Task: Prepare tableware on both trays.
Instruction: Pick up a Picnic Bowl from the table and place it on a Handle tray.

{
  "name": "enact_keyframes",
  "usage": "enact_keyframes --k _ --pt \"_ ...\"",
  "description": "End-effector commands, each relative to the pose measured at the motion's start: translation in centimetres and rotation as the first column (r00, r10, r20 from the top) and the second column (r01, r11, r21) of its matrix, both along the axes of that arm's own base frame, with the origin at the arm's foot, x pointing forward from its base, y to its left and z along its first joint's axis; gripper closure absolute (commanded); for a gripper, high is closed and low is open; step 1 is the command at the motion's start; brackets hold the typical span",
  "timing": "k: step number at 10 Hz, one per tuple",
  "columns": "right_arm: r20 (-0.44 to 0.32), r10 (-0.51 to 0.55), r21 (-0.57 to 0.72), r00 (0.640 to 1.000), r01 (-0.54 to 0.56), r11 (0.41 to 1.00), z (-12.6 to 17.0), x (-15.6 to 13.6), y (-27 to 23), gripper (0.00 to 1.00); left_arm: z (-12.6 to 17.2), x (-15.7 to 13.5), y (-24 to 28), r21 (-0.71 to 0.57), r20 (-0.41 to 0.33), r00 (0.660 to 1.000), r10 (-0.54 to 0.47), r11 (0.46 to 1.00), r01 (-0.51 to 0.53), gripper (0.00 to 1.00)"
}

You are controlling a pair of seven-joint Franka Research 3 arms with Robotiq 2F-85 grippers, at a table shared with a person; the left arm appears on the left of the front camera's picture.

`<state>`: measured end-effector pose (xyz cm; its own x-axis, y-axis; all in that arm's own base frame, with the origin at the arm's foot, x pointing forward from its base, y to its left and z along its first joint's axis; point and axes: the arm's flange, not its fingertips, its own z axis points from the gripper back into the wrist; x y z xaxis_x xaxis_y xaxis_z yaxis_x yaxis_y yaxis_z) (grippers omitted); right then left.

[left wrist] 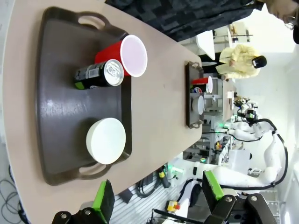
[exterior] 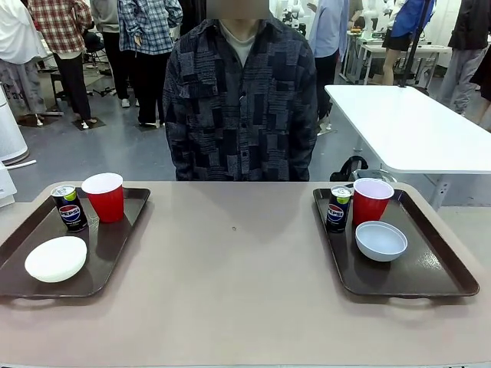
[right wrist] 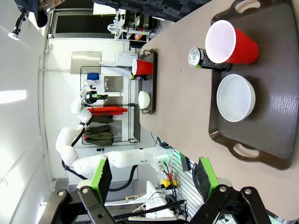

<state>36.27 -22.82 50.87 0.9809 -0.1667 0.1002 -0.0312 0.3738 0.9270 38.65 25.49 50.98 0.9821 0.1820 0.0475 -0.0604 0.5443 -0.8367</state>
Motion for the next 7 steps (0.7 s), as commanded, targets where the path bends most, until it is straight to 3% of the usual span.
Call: enact_keyframes --k 1,7 --pt "0.004 -0.001 0.004 1.000 0.001 1.000 0.09 -0.16 0.10 0.04 0.09 -0.10 0.07 -0.002 0.003 1.000 0.003 1.000 -0.003 0.00" --pt "0.004 -0.001 0.004 1.000 0.001 1.000 0.09 -0.16 0.10 0.04 0.09 -0.10 0.07 -0.002 0.003 1.000 0.003 1.000 -0.003 0.00"
